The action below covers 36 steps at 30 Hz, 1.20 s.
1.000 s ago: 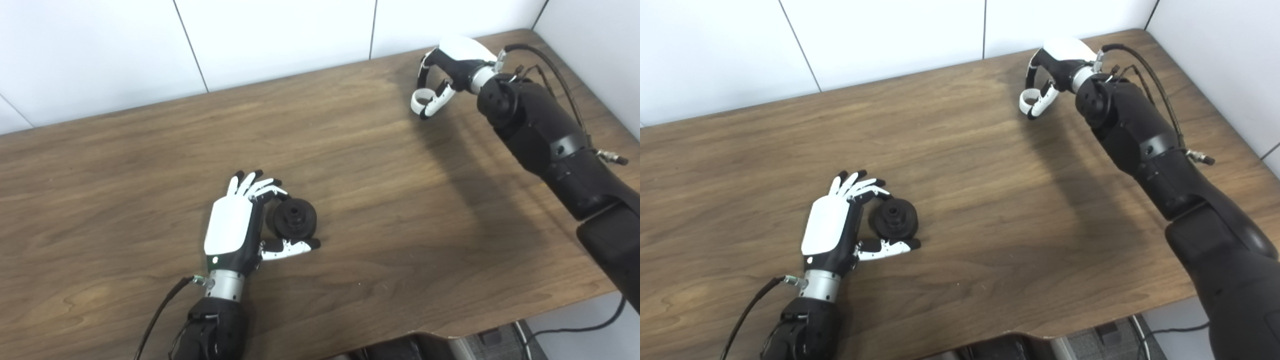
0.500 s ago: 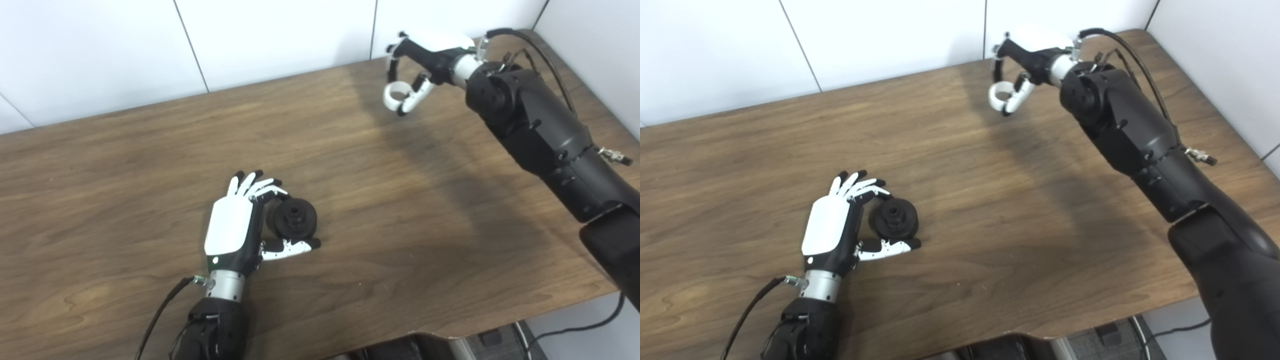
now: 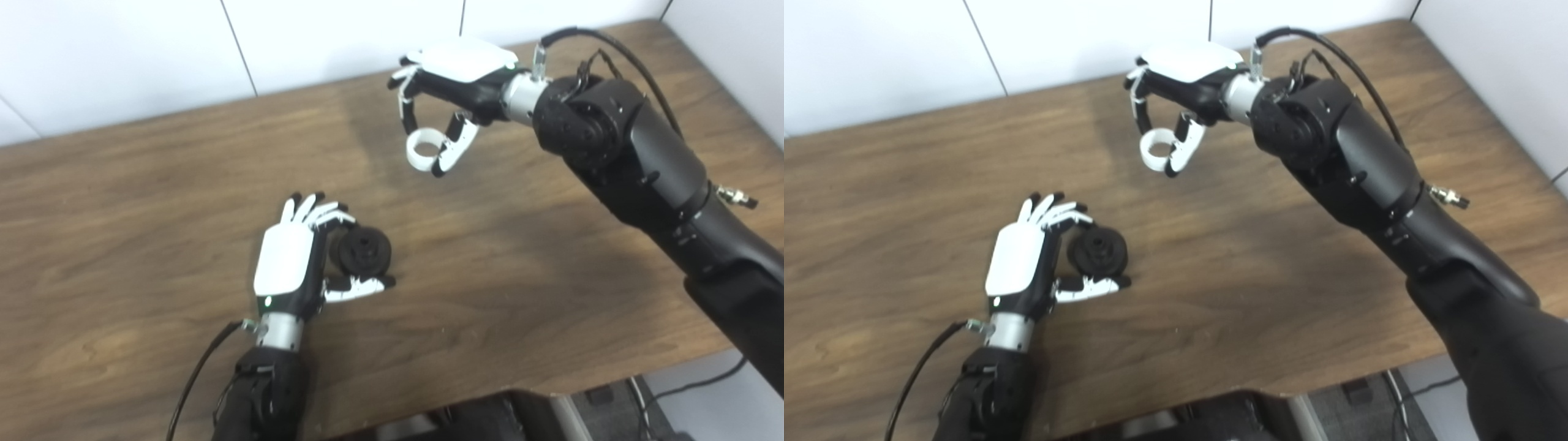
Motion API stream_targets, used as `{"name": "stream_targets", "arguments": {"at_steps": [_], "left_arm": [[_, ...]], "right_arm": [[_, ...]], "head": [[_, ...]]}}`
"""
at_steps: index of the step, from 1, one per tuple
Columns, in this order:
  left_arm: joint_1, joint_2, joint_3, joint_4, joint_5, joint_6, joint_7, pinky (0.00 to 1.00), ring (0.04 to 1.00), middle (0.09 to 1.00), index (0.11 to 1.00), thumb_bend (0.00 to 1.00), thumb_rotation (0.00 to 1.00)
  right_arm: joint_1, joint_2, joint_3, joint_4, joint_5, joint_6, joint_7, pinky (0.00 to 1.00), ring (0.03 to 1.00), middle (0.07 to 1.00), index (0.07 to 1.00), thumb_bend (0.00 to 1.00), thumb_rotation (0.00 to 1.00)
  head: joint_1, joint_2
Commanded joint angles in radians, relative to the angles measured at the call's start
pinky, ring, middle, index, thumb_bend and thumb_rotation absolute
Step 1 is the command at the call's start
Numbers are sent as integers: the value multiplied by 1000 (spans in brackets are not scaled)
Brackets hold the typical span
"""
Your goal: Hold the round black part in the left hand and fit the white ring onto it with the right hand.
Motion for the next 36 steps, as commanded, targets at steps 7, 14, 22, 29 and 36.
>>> {"name": "stream_targets", "arguments": {"at_steps": [7,14,22,29,36], "left_arm": [[100,-2,-40,81,5,26,7,1000,917,789,484,525,57],[94,-7,-50,90,15,27,15,1000,917,790,484,525,57],[94,-9,-59,84,30,47,4,1000,920,794,484,525,57],[93,-12,-63,85,33,43,11,1000,913,787,485,525,57],[92,-16,-63,85,34,49,6,1000,915,788,484,525,58]], "right_arm": [[-5,40,20,-163,-29,-8,108,1000,971,880,484,525,141],[24,81,17,-216,-21,-27,135,1000,978,884,484,526,142],[50,119,31,-231,-34,-53,154,1000,1000,904,485,525,141],[68,146,43,-210,-57,-113,133,1000,1000,893,486,525,140],[77,161,34,-176,-72,-169,115,1000,1000,893,486,525,141]], "head": [[22,16],[45,19],[57,18],[62,20],[65,20]]}}
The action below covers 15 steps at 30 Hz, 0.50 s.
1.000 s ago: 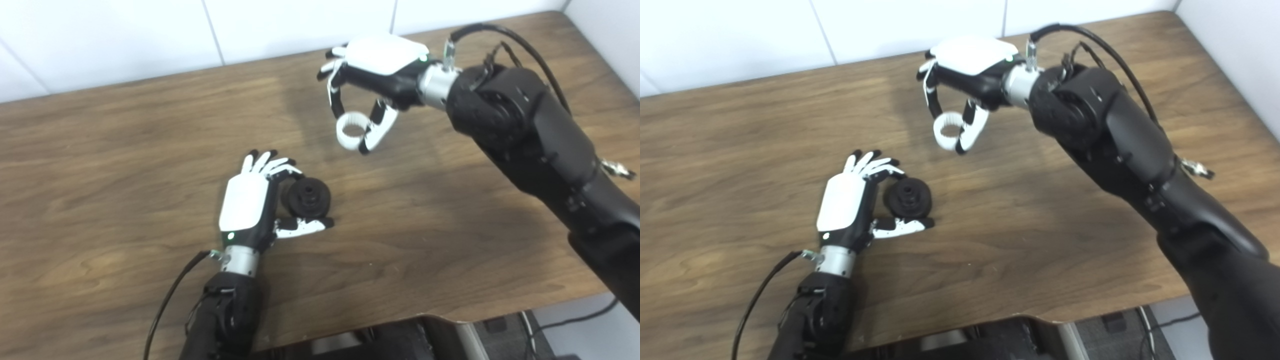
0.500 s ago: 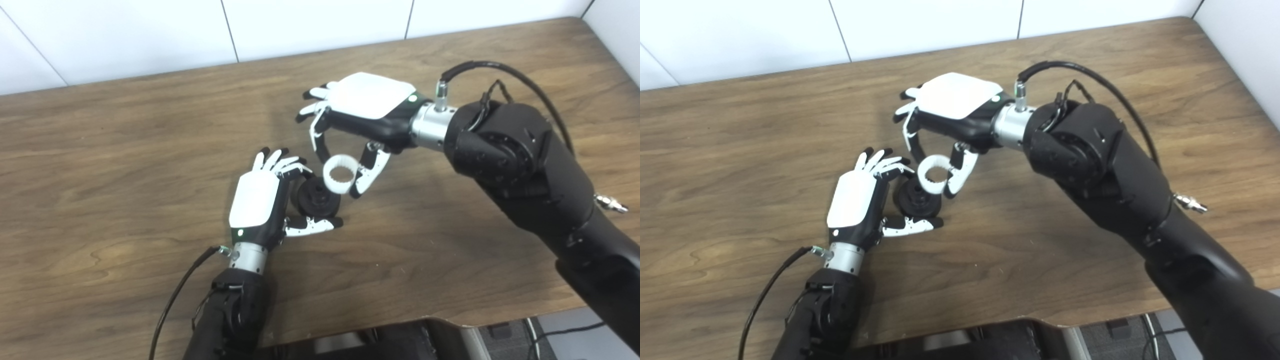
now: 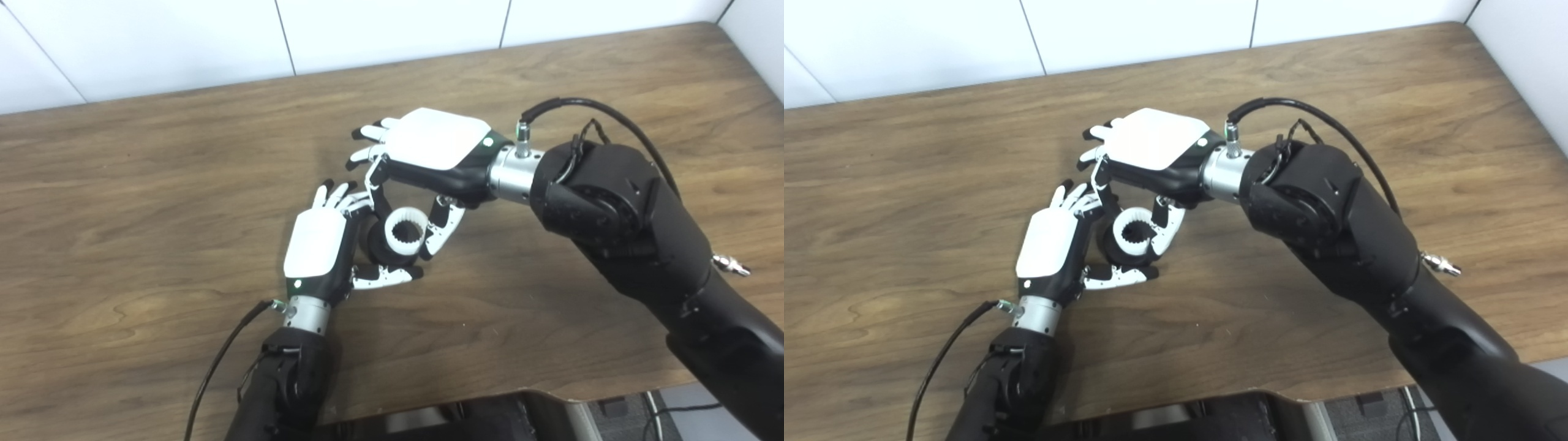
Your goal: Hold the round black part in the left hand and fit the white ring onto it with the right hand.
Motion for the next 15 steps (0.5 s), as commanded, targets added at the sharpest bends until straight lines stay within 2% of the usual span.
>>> {"name": "stream_targets", "arguments": {"at_steps": [1,15], "left_arm": [[91,-9,-41,86,8,26,5,1000,917,789,484,525,58],[91,-14,-44,86,2,31,4,1000,920,788,484,525,58]], "right_arm": [[-16,3,-17,-1,-15,-33,-43,1000,1000,892,486,525,141],[4,24,-29,55,-43,-114,-87,1000,1000,887,486,525,141]], "head": [[0,1],[0,-2]]}}
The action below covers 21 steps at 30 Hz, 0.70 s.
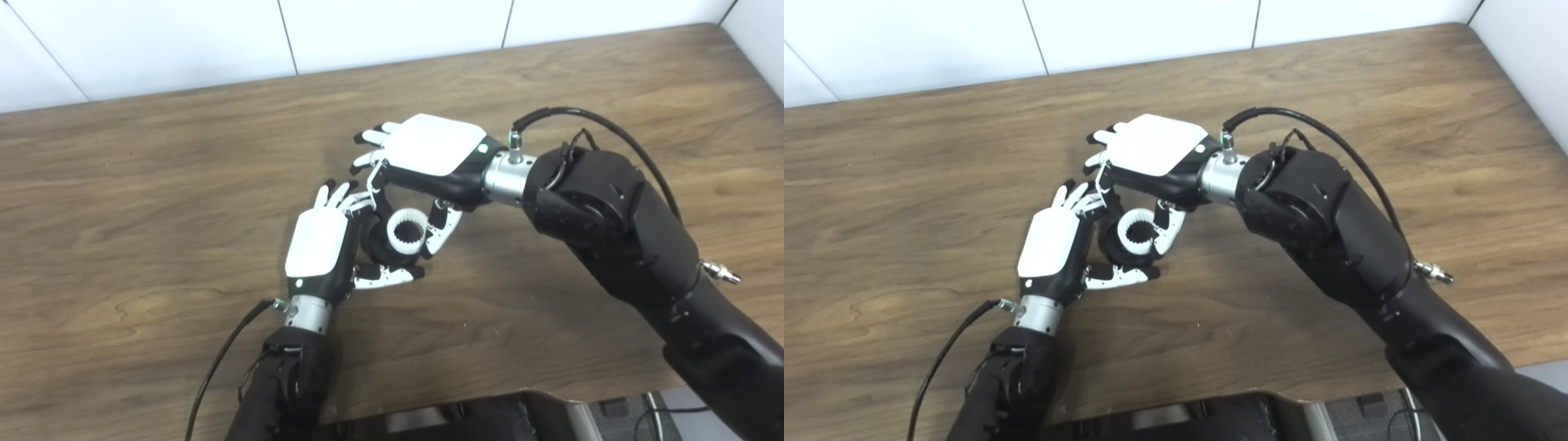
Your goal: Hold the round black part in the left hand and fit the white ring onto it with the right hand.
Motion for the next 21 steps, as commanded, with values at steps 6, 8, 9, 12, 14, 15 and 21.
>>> {"name": "stream_targets", "arguments": {"at_steps": [6,8,9,12,14,15,21], "left_arm": [[91,-14,-43,85,1,22,7,1000,918,788,484,525,58],[91,-14,-43,85,1,22,7,1000,918,786,484,525,58],[91,-15,-42,86,0,22,8,1000,918,786,484,525,58],[91,-14,-44,87,2,20,9,1000,918,786,483,525,58],[90,-14,-46,86,5,21,9,1000,917,786,484,525,59],[91,-15,-46,86,5,21,10,1000,917,786,484,525,59],[90,-15,-48,88,4,19,16,1000,916,785,484,525,59]], "right_arm": [[-18,16,-19,13,-16,-39,-51,1000,1000,885,485,525,141],[-17,23,-20,17,-24,-39,-52,1000,1000,886,485,525,141],[-17,25,-20,19,-27,-40,-53,1000,1000,887,485,525,141],[-18,30,-19,22,-32,-44,-54,1000,998,886,485,525,141],[-19,31,-18,24,-33,-45,-53,1000,998,889,485,525,141],[-19,32,-18,25,-32,-45,-52,1000,999,890,485,525,141],[-13,42,-16,38,-26,-47,-63,1000,1000,888,485,525,140]], "head": [[-2,2],[-2,2],[-2,2],[-3,2],[-3,2],[-2,4],[5,4]]}}
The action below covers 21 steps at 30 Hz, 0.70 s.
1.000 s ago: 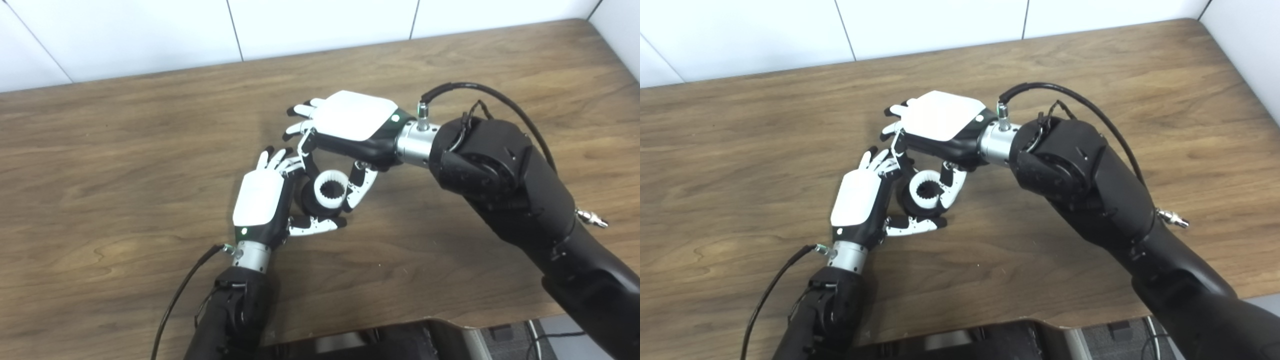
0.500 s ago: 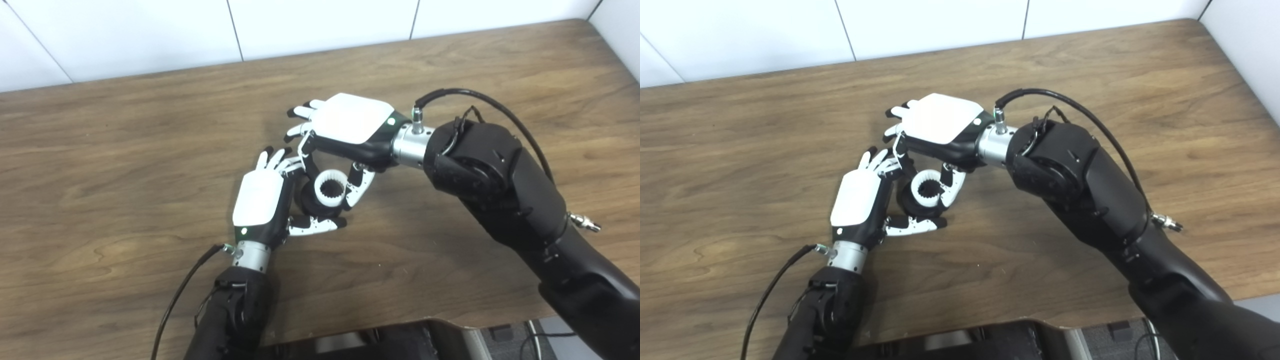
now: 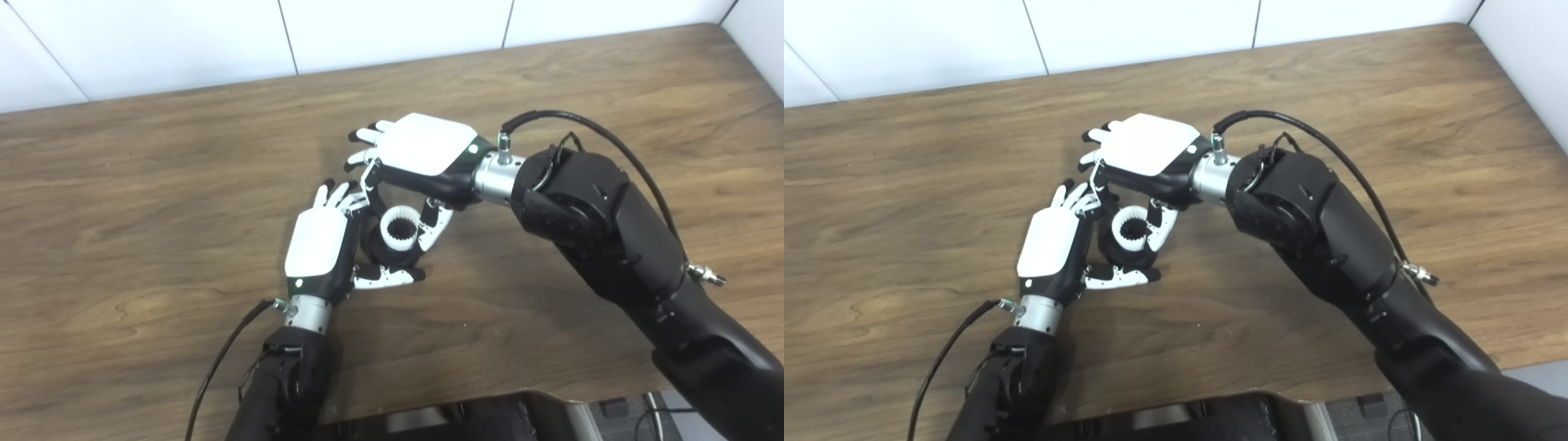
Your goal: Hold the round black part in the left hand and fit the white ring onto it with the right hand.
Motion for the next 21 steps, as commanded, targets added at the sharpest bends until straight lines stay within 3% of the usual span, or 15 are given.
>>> {"name": "stream_targets", "arguments": {"at_steps": [1,21], "left_arm": [[91,-16,-45,89,2,15,11,1000,915,784,484,525,59],[90,-19,-49,86,-1,14,17,1000,910,779,483,525,58]], "right_arm": [[-22,10,-12,0,5,-18,-37,1000,1000,889,485,525,140],[-13,17,-9,11,5,-23,-37,1000,1000,889,486,525,140]], "head": [[4,1],[8,10]]}}
